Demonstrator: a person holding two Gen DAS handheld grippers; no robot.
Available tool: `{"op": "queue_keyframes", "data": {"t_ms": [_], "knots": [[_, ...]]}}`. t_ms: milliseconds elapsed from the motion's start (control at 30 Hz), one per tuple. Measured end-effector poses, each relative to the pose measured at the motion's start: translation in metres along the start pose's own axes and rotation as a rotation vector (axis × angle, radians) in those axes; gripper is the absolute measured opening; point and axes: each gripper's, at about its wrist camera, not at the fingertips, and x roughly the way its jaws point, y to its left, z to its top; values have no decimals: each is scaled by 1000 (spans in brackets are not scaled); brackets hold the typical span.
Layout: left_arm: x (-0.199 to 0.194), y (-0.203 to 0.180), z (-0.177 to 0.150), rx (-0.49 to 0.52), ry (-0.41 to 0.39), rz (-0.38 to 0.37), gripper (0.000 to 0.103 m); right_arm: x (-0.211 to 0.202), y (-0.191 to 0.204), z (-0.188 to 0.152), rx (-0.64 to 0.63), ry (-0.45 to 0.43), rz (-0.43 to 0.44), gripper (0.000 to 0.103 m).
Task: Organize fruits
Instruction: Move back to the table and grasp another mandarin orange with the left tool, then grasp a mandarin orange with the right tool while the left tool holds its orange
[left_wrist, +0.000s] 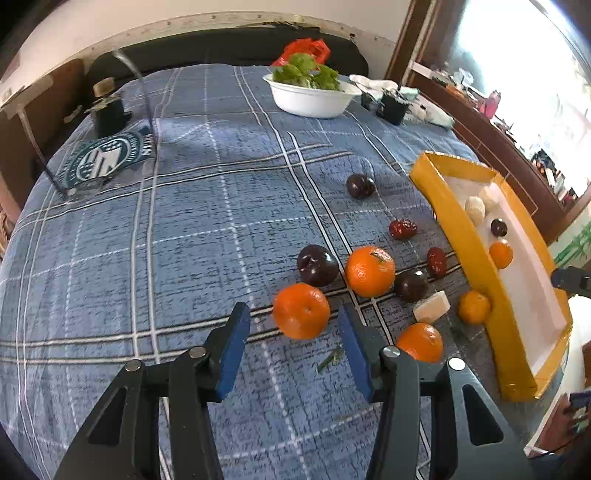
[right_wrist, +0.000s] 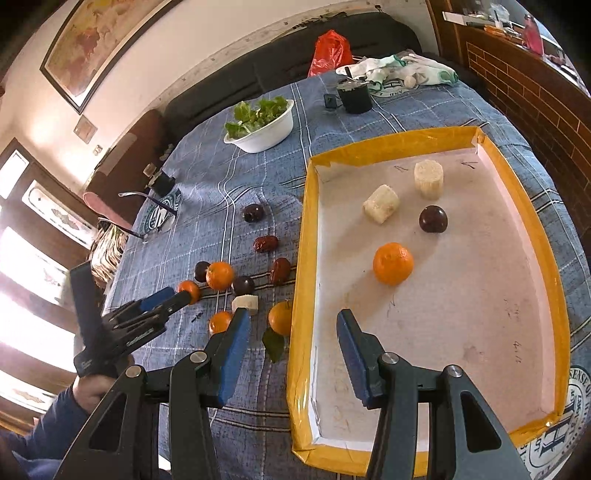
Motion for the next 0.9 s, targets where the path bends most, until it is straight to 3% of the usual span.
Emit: {"op": "queue_keyframes", "data": {"t_ms": [233, 433, 900], "knots": [[17, -3, 3, 34, 13, -20, 34, 3, 10, 0, -84, 44, 36, 53], [16, -8, 2, 62, 4, -8, 32, 30, 51, 6, -461, 197, 20, 53], [-6, -6, -25, 4, -6, 22, 32, 112, 91, 16, -1016, 548, -82, 53]]}}
